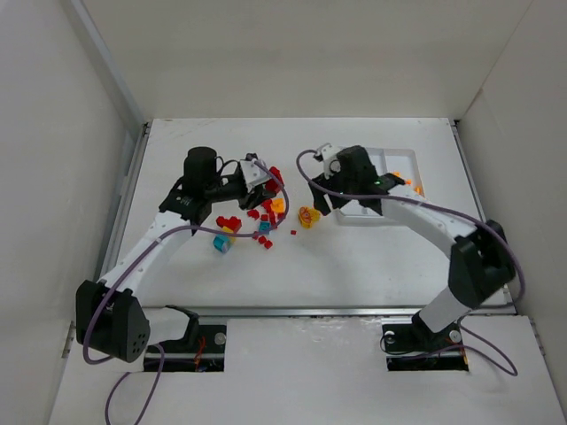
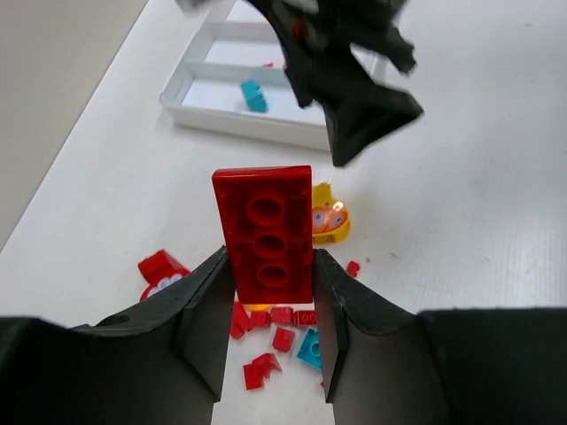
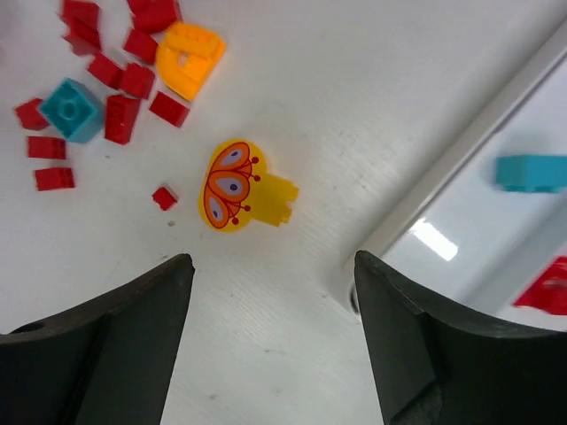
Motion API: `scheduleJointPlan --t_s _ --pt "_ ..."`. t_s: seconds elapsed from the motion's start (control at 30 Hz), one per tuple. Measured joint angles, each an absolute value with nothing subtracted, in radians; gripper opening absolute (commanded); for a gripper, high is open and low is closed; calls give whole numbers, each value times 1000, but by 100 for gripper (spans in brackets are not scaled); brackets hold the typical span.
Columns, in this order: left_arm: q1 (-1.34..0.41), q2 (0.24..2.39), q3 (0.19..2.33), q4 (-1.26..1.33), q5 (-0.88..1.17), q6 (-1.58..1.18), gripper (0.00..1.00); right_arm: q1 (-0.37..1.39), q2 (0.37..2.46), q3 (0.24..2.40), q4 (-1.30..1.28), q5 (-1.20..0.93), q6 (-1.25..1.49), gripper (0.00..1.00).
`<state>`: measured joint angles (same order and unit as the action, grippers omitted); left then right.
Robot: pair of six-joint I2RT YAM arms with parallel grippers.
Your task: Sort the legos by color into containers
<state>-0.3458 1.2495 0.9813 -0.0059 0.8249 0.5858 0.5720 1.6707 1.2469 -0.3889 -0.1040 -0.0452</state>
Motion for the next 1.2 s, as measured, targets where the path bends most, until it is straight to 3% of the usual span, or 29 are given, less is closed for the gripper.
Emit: scheduleJointPlan --t_s 0.17,0.33,0.67,0.93,1.2 --pt "-346 1232 981 -14 954 624 0 525 1415 1169 -308 -236 -233 80" --pt "-346 1275 1022 -85 1040 720 0 531 1290 1167 -244 -496 -448 82" --pt "-369 1282 1043 -126 1129 833 0 580 1336 1231 -240 -760 -633 80" --pt "-403 1282 1044 -132 1147 847 0 635 1399 1282 -253 -801 -667 66" --pt "-405 1282 1044 -120 1127 838 0 643 1429 1304 -278 -817 -656 36"
